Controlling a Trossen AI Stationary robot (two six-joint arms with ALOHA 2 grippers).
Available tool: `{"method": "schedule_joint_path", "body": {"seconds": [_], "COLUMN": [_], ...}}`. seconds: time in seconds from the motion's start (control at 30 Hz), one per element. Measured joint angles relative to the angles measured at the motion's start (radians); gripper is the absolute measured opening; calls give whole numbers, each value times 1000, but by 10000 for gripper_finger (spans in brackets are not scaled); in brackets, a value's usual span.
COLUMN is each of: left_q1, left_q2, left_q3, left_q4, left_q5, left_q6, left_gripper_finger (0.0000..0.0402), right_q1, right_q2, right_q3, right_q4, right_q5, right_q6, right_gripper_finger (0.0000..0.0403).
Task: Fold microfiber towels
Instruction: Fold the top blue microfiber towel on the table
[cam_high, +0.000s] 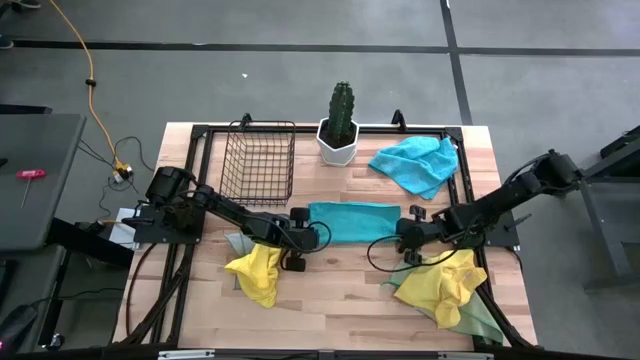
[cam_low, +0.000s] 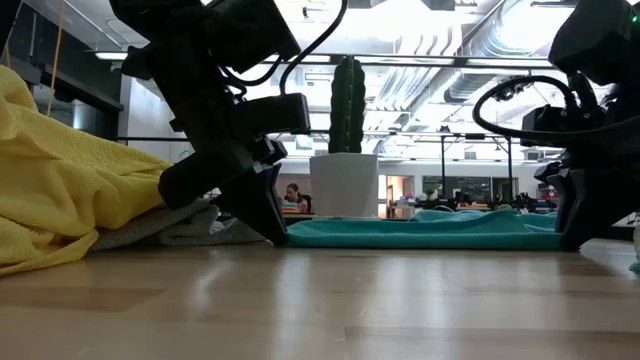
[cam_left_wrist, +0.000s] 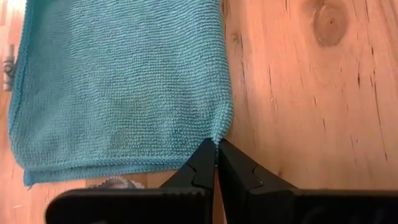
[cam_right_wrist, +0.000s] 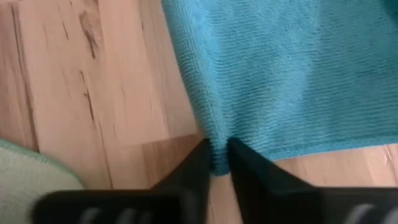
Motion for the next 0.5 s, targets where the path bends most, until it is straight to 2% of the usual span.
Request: {"method": "schedule_joint_path", "body": {"seconds": [0.07,0.17,0.27,0.5], "left_q1": [2,2,2,-6], "left_q2": [0,0,0,2], "left_q3": [0,0,3,69], "left_q4": [0,2,4,-55], "left_q5": [0,2,22,76], "left_q6": [0,0,-2,-39], "left_gripper_finger": [2,2,1,0], "right_q1": [0,0,0,1], "right_q2": [1,1,0,-65], "right_q3": [14,32,50,65], "right_q4": [-30,-67,-103,-139], "right_q5": [-9,-27,-48,-190], "right_q6": [2,11,13,26], "right_gripper_finger": [10,16,5,2]}}
